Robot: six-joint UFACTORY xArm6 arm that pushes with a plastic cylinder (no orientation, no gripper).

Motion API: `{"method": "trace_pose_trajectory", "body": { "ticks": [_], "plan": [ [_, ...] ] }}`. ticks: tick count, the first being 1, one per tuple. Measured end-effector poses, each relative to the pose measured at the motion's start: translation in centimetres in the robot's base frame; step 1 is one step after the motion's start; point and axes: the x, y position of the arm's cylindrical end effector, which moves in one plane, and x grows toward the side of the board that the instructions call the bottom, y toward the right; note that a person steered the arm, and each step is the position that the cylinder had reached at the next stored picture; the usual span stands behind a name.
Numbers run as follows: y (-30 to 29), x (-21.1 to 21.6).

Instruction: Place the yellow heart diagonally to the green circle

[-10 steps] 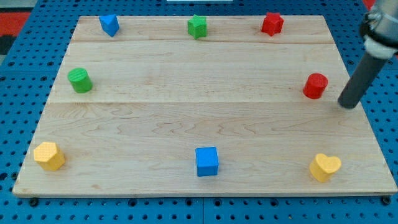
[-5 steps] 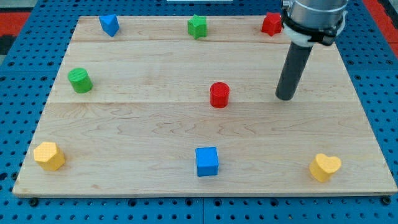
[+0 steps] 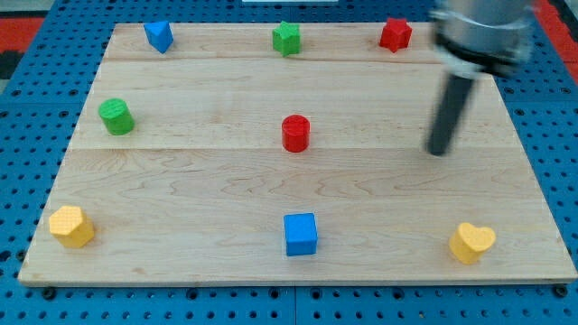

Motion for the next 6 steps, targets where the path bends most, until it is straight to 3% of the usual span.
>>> {"method": "trace_pose_trajectory", "body": {
  "ticks": [1, 2, 3, 5, 6],
  "plan": [
    [9.9, 7.6],
    [11.0, 13.9],
    [9.6, 15.0],
    [-4.0, 14.7],
    [-6.6, 11.1]
  ]
}}
